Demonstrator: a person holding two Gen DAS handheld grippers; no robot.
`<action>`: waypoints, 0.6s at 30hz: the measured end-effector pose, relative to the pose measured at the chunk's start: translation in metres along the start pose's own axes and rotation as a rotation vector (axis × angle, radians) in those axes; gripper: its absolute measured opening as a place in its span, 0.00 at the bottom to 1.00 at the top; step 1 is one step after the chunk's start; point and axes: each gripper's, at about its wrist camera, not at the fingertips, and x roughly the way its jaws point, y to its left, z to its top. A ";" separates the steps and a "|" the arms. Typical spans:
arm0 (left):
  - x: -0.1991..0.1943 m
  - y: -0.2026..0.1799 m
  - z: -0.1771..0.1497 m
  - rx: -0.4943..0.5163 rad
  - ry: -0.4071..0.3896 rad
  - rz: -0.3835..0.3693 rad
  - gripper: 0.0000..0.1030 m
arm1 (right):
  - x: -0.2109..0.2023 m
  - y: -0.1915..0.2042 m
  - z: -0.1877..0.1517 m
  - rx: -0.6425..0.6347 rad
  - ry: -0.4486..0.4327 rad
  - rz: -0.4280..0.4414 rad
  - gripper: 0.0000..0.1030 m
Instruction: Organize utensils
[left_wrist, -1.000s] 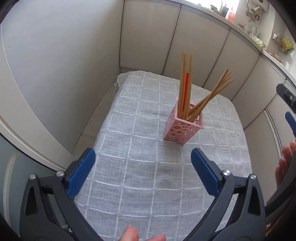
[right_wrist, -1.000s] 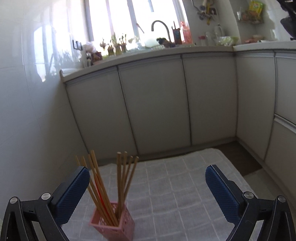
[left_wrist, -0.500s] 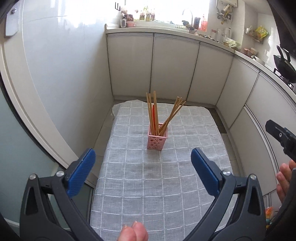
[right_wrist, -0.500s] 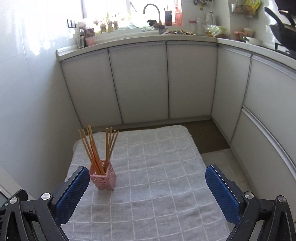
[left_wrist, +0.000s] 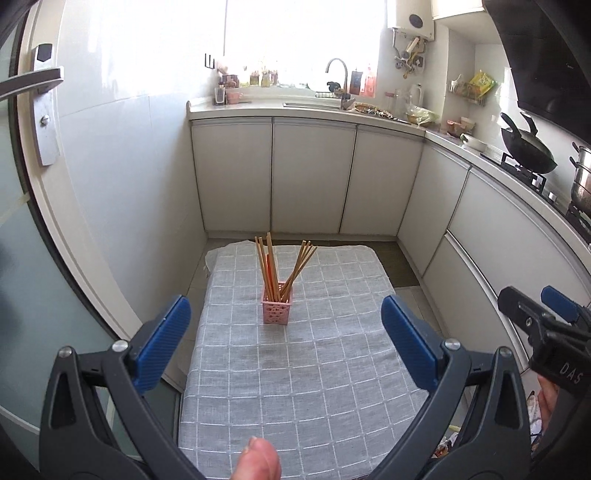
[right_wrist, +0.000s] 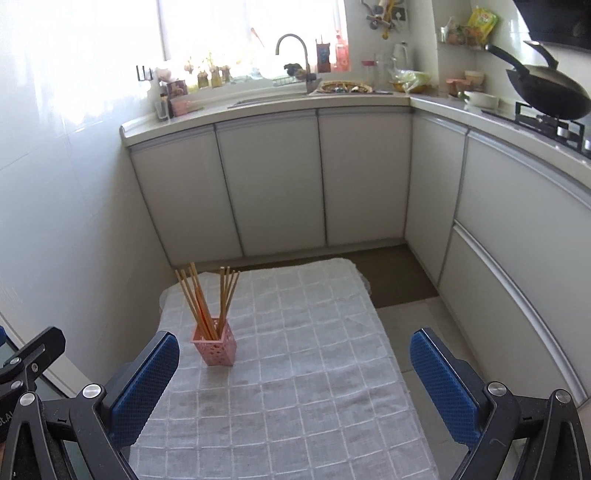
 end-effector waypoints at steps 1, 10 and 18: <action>-0.001 -0.001 0.001 -0.001 -0.003 -0.001 0.99 | -0.004 0.000 0.000 0.005 0.006 0.000 1.00; -0.008 -0.009 0.000 0.014 0.003 -0.007 0.99 | -0.014 0.005 0.000 0.015 0.066 -0.004 1.00; -0.009 -0.016 0.001 0.023 0.061 -0.028 0.99 | -0.014 0.007 0.000 0.005 0.091 -0.022 1.00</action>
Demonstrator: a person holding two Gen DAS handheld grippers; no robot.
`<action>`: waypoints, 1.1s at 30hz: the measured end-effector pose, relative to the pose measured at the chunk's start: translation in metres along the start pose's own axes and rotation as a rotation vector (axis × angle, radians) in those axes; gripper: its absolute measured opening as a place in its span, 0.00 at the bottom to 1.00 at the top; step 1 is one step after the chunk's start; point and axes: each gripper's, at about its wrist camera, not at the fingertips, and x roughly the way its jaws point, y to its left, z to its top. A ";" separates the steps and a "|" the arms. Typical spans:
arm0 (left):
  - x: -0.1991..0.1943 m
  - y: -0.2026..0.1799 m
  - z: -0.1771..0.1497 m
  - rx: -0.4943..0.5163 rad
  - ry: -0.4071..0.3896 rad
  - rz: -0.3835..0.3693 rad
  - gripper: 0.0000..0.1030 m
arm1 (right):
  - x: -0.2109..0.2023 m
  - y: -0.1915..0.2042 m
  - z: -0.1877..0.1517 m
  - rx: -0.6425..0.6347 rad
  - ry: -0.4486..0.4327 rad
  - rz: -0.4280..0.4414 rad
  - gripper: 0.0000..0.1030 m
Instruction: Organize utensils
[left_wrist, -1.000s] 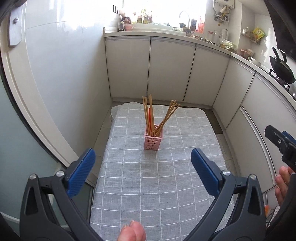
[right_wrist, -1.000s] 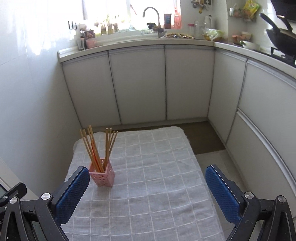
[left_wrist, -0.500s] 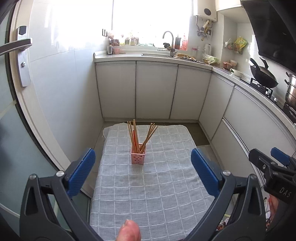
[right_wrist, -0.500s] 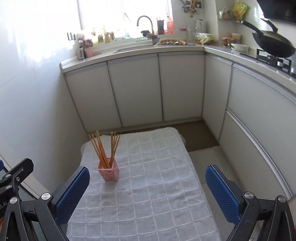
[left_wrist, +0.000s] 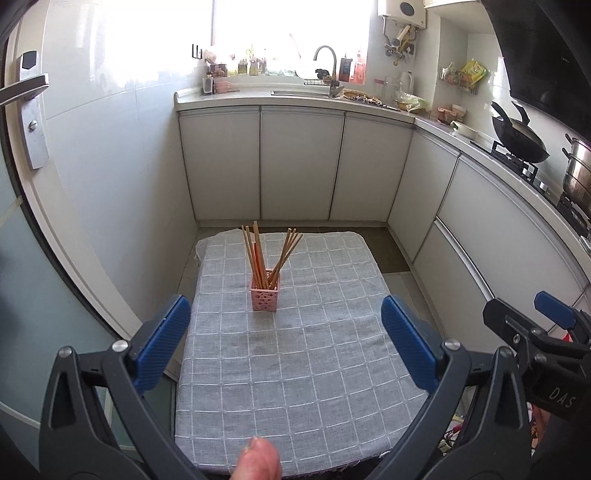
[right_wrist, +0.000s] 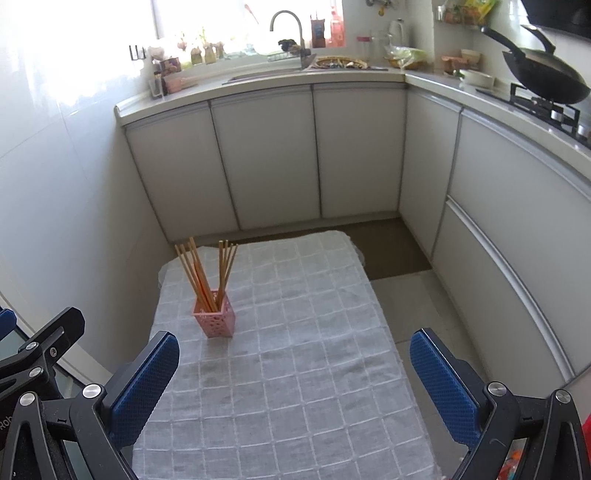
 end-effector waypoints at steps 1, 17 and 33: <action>0.000 0.000 0.000 0.000 0.001 -0.002 0.99 | -0.001 0.000 0.001 0.000 -0.005 -0.004 1.00; 0.000 -0.004 -0.005 -0.017 0.072 -0.028 0.99 | -0.009 0.005 0.004 -0.003 -0.027 -0.023 1.00; 0.002 0.003 -0.003 -0.053 0.118 0.010 0.99 | -0.011 0.009 0.006 -0.022 -0.022 -0.029 1.00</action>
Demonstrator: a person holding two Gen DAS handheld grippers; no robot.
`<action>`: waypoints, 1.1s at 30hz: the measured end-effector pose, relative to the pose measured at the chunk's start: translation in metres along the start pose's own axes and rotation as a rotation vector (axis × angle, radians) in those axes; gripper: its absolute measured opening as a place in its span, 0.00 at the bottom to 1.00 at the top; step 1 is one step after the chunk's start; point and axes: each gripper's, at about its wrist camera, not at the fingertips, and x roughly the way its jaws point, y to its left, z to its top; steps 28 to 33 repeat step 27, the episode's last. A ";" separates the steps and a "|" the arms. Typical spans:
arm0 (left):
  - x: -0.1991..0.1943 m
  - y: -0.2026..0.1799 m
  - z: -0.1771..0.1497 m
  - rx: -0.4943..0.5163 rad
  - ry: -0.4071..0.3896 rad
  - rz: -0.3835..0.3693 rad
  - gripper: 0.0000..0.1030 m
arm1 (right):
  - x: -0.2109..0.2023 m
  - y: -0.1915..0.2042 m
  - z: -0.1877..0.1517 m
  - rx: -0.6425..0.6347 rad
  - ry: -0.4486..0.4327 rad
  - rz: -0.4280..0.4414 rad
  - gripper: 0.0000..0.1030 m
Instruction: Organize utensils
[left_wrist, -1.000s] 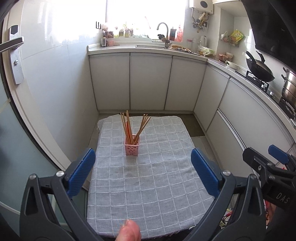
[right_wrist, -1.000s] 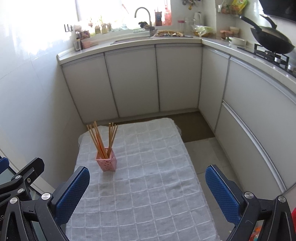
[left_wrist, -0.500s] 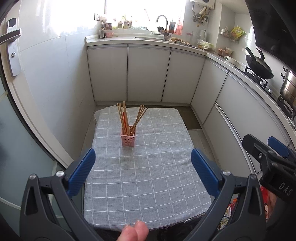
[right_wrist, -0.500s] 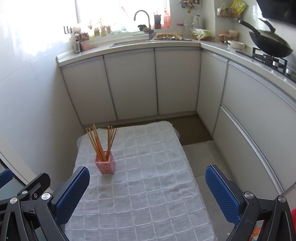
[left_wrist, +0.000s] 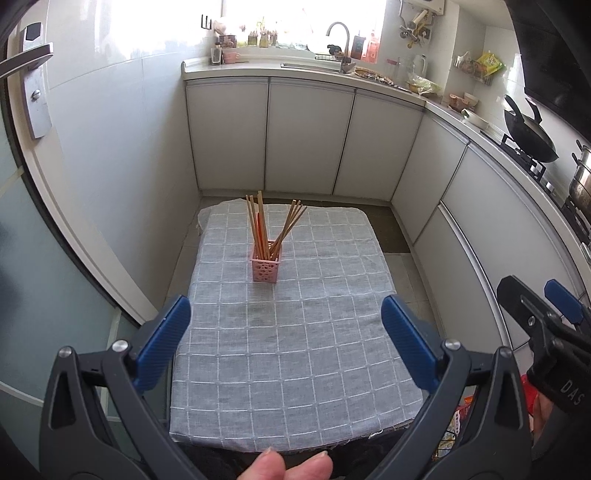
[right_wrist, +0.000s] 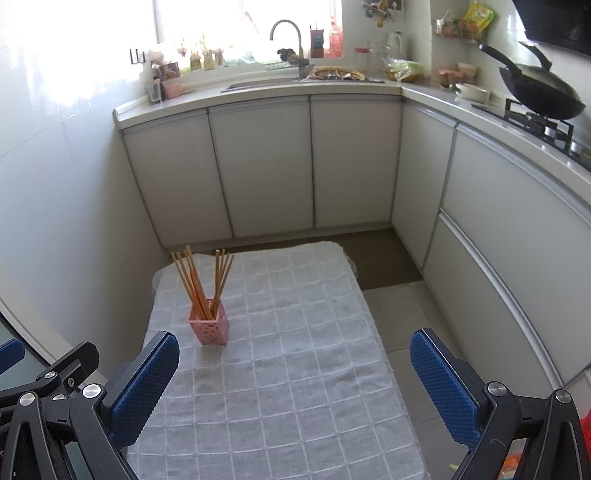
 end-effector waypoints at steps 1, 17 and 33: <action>0.000 0.001 0.000 -0.005 0.000 0.002 0.99 | 0.000 0.000 0.000 0.001 -0.001 -0.002 1.00; -0.004 0.008 0.003 -0.007 -0.026 0.057 0.99 | 0.004 0.006 0.000 -0.015 0.010 -0.005 1.00; 0.004 0.009 0.002 0.000 -0.043 0.037 0.99 | 0.016 0.006 -0.001 -0.017 0.020 -0.006 1.00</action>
